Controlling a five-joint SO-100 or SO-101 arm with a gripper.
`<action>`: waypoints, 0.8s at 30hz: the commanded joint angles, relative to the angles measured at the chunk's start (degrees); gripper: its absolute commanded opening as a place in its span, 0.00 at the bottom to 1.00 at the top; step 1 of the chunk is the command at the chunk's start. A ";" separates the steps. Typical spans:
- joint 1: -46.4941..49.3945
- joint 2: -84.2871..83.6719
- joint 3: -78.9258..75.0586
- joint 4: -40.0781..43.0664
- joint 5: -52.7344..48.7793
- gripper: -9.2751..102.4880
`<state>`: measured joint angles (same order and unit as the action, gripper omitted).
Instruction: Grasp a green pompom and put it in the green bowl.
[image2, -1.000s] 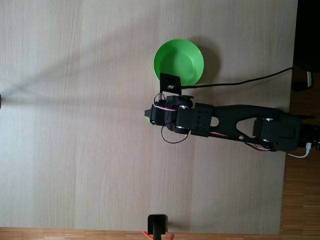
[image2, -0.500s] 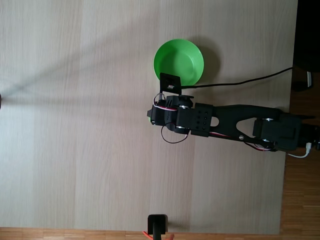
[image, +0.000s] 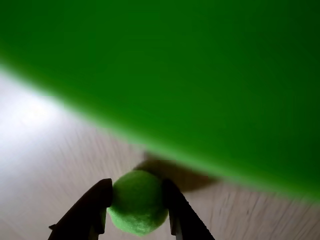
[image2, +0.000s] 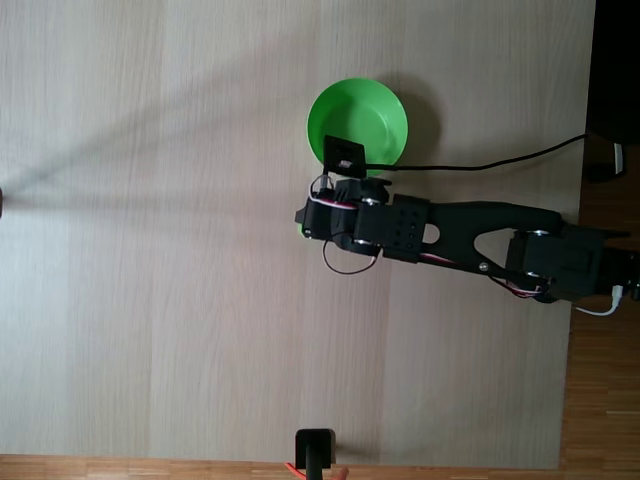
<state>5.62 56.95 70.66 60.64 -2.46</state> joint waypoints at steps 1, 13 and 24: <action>0.18 4.83 -2.20 0.18 -0.35 0.18; -0.09 10.20 -2.11 2.29 -0.35 0.18; 1.05 23.91 -2.20 8.17 -3.16 0.18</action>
<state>5.80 75.50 70.66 68.38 -4.48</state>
